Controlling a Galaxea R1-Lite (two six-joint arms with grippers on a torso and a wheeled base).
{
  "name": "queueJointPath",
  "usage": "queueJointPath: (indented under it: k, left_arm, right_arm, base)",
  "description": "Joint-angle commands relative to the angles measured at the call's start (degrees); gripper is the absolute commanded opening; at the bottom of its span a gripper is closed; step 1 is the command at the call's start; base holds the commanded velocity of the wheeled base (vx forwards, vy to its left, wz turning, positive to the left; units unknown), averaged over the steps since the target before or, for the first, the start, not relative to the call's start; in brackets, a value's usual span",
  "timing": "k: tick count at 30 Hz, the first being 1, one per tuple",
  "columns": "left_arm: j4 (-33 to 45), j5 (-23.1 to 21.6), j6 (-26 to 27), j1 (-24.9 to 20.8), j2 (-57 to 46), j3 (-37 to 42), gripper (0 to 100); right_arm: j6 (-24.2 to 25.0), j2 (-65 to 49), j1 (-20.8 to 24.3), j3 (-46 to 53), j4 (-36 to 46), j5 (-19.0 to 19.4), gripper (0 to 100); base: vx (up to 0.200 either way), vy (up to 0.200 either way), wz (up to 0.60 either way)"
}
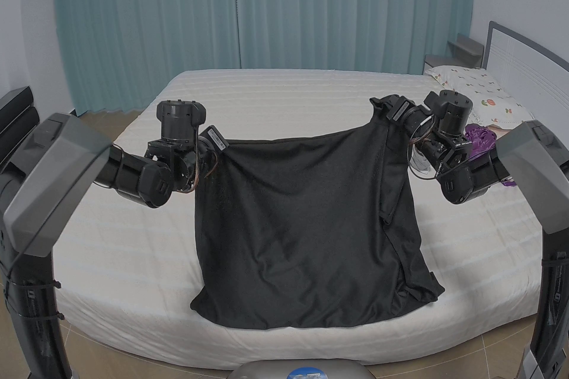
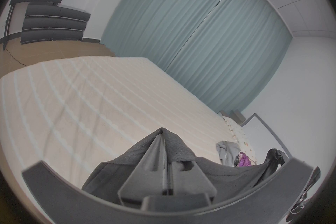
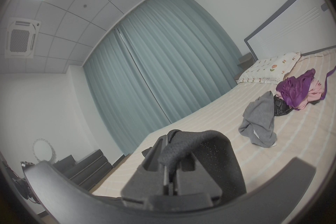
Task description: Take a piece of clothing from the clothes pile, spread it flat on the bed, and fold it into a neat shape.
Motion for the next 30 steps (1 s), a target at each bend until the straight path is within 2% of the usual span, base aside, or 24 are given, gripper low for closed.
queueJointPath:
  k: [1,9,16,17,18,26,30]
  left_arm:
    - [-0.8,-0.1,-0.3,0.0,8.2,-2.3,0]
    - [-5.6,0.4,-1.0,0.1,16.7,-4.4,0]
    - [-5.8,0.4,-1.1,0.1,20.4,-6.7,0]
    - [-5.6,0.4,-1.3,0.1,20.9,-7.3,0]
    - [-5.6,0.5,-1.7,0.1,21.4,-7.6,100]
    - [-5.3,1.0,-3.3,0.3,22.2,-7.4,100]
    - [-4.9,1.1,-5.6,2.0,20.6,-6.5,100]
  right_arm:
    - [-0.3,6.9,-0.6,-0.8,-0.3,-0.4,0]
    - [-0.4,15.2,-0.6,-5.5,-0.5,-3.7,0]
    - [-0.5,21.1,-0.3,-8.5,0.2,-5.2,0]
    - [-0.6,21.7,-0.2,-8.5,0.3,-5.2,100]
    - [-0.7,22.2,-0.1,-8.5,0.3,-5.2,100]
    - [-0.3,22.9,-0.8,-7.8,5.8,-5.8,100]
    - [3.8,18.5,-2.9,-7.7,5.7,-6.0,100]
  base:
    - [0.000,0.000,0.00]
    - [0.000,0.000,0.00]
    - [0.000,0.000,0.00]
    - [0.000,0.000,0.00]
    - [0.000,0.000,0.00]
    - [0.000,0.000,0.00]
    - [0.000,0.000,0.00]
